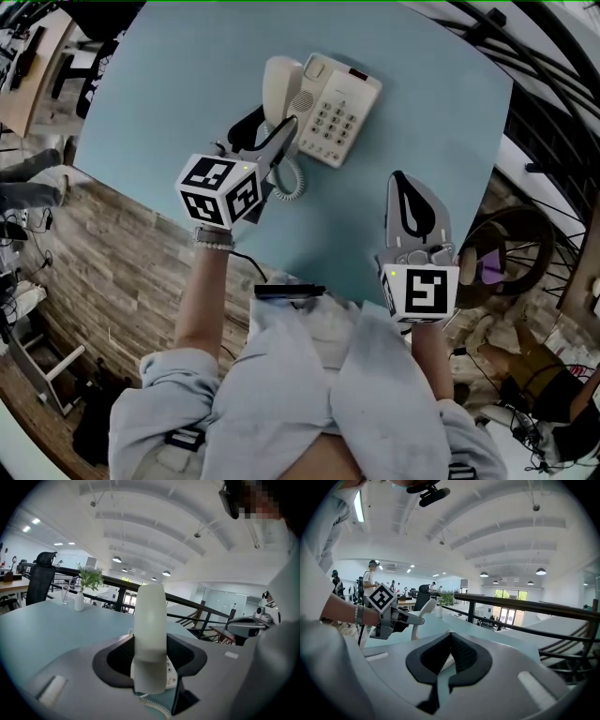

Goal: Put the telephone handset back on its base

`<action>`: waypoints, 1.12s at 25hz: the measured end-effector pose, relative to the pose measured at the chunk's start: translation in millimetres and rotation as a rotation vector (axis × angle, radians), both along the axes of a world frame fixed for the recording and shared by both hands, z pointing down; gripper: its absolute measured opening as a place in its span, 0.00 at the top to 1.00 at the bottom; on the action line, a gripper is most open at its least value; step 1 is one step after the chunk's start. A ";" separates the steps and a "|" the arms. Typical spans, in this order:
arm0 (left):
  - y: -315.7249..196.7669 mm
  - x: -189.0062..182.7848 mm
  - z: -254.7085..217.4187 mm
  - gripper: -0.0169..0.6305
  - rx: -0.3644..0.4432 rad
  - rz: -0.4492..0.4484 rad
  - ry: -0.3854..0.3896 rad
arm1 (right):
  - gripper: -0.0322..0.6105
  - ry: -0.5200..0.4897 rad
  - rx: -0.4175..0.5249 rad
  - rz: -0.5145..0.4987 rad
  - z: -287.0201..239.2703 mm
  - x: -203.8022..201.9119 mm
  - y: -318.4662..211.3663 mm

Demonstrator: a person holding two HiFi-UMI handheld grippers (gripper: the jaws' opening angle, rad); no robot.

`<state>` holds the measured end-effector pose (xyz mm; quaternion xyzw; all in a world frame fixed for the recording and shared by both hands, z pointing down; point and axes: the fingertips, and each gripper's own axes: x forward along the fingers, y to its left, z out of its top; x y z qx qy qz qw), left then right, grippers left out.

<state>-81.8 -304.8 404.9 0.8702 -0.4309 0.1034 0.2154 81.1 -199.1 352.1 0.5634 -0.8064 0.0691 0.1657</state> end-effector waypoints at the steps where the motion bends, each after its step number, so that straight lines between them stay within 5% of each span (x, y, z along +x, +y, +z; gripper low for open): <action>1: -3.2 -0.3 2.4 0.65 -0.003 0.003 -0.005 | 0.94 0.002 -0.003 0.000 0.9 -0.6 -1.0; 28: -50.0 9.3 60.9 0.67 -0.107 0.016 -0.108 | 0.94 0.013 -0.061 0.048 21.4 5.1 -6.3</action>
